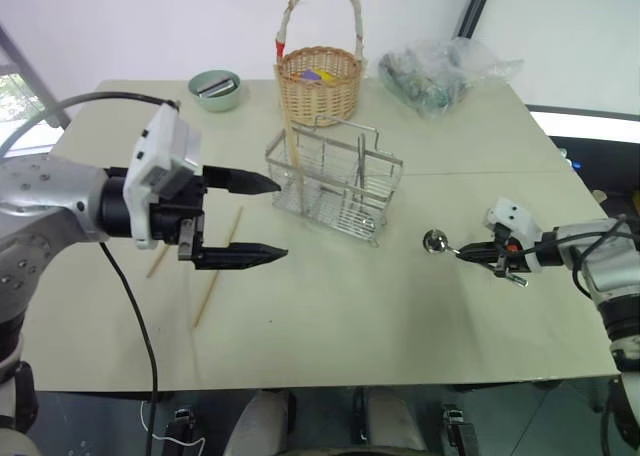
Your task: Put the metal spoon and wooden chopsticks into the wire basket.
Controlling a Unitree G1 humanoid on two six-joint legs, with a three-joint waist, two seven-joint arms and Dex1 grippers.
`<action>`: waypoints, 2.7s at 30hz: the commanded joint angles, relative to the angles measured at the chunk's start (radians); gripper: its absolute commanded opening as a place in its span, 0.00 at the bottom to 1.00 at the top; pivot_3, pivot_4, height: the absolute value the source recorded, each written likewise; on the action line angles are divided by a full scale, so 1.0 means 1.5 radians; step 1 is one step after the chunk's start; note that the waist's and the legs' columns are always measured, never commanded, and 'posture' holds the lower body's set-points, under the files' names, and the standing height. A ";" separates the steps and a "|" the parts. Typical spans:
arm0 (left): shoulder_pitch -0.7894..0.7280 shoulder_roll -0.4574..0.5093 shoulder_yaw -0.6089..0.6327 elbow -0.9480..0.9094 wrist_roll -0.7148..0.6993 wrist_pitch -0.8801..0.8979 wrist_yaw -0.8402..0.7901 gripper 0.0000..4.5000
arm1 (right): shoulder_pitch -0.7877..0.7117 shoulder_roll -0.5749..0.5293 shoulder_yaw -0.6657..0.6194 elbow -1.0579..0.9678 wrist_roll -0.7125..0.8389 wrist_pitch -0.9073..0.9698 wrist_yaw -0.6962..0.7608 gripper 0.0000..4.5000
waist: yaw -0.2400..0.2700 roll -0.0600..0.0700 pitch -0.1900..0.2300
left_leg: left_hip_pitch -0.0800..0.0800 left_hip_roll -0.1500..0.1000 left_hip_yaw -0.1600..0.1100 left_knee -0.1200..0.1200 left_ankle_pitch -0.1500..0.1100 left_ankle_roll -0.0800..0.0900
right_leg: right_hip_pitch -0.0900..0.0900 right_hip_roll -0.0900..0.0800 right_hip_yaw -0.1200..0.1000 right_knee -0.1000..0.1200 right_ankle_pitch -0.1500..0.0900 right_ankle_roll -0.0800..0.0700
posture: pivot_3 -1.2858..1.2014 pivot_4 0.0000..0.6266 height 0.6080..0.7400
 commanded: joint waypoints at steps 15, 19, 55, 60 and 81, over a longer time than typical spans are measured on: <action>-0.033 0.005 0.019 0.058 0.041 -0.036 0.017 1.00 | -0.104 0.060 -0.279 -0.327 0.412 0.278 -0.101 0.00 | -0.001 0.001 0.001 | 0.000 0.000 0.000 0.000 0.000 0.000 | 0.000 -0.001 0.000 0.000 0.000 -0.001 | 0.52 0.24 0.53; -0.044 -0.003 0.014 0.070 0.054 -0.047 0.014 1.00 | -0.192 0.162 -0.234 -0.341 0.394 0.267 -0.212 0.00 | -0.006 0.001 0.001 | 0.000 0.001 -0.001 0.000 0.000 0.000 | -0.001 0.000 0.000 0.000 0.000 -0.002 | 0.52 0.24 0.53; -0.033 -0.034 0.052 0.236 0.161 -0.104 0.086 1.00 | -0.259 0.268 -0.216 -0.317 0.412 0.242 -0.301 0.66 | -0.013 0.000 0.000 | 0.000 -0.001 -0.002 0.000 0.001 -0.002 | -0.004 0.001 0.000 0.007 0.002 0.001 | 0.52 0.24 0.53; -0.080 -0.037 0.016 0.428 0.283 -0.144 0.151 1.00 | -0.217 0.139 -0.249 -0.422 0.517 0.329 -0.189 0.66 | -0.009 -0.001 0.000 | 0.000 -0.001 -0.003 -0.001 0.001 -0.001 | -0.003 0.001 0.000 0.006 0.002 0.001 | 0.52 0.24 0.53; -0.366 -0.195 -0.214 1.056 0.619 -0.176 0.165 1.00 | 0.106 -0.026 -0.320 -0.703 0.669 0.407 -0.157 0.66 | -0.009 -0.006 -0.001 | -0.003 -0.001 -0.002 0.000 0.001 -0.001 | -0.003 -0.001 -0.001 0.001 0.003 0.004 | 0.52 0.24 0.53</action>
